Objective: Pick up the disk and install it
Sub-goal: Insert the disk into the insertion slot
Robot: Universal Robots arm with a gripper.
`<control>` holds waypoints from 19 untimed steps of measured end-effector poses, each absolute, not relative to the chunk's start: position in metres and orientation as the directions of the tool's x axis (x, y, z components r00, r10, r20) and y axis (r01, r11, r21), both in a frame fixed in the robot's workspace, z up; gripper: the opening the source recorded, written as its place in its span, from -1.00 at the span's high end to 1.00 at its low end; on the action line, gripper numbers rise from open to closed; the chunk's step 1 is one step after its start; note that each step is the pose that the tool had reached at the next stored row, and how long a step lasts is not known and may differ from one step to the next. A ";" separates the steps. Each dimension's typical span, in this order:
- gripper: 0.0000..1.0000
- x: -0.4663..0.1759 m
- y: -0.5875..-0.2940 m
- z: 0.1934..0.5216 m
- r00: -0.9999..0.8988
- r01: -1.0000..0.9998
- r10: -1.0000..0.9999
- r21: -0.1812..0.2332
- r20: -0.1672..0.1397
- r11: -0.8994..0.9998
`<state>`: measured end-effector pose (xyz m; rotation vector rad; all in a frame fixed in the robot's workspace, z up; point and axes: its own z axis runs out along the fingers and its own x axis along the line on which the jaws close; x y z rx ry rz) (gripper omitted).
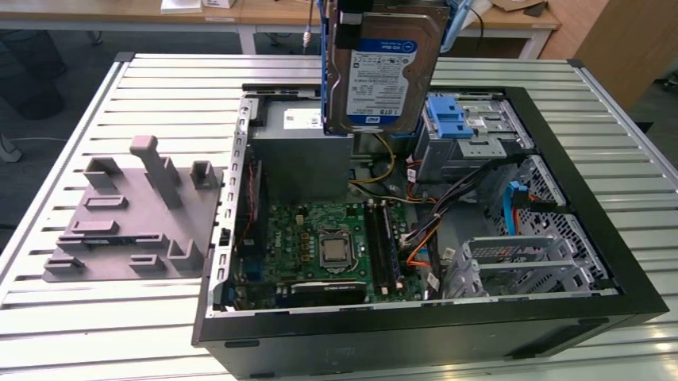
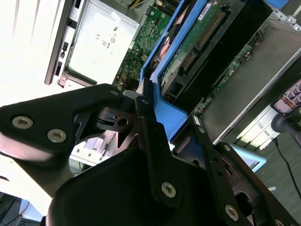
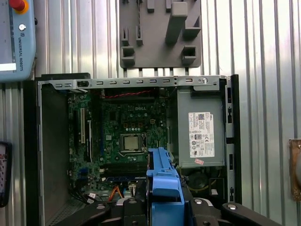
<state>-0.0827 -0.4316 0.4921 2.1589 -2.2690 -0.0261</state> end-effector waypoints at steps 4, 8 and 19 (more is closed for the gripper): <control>0.27 -0.083 -0.432 0.492 -0.050 -0.999 -0.999 0.019 -0.005 0.050; 0.27 -0.083 -0.432 0.492 -0.050 -0.999 -0.999 0.019 -0.005 0.050; 0.27 -0.083 -0.442 0.491 -0.050 -0.999 -0.999 0.018 -0.005 0.050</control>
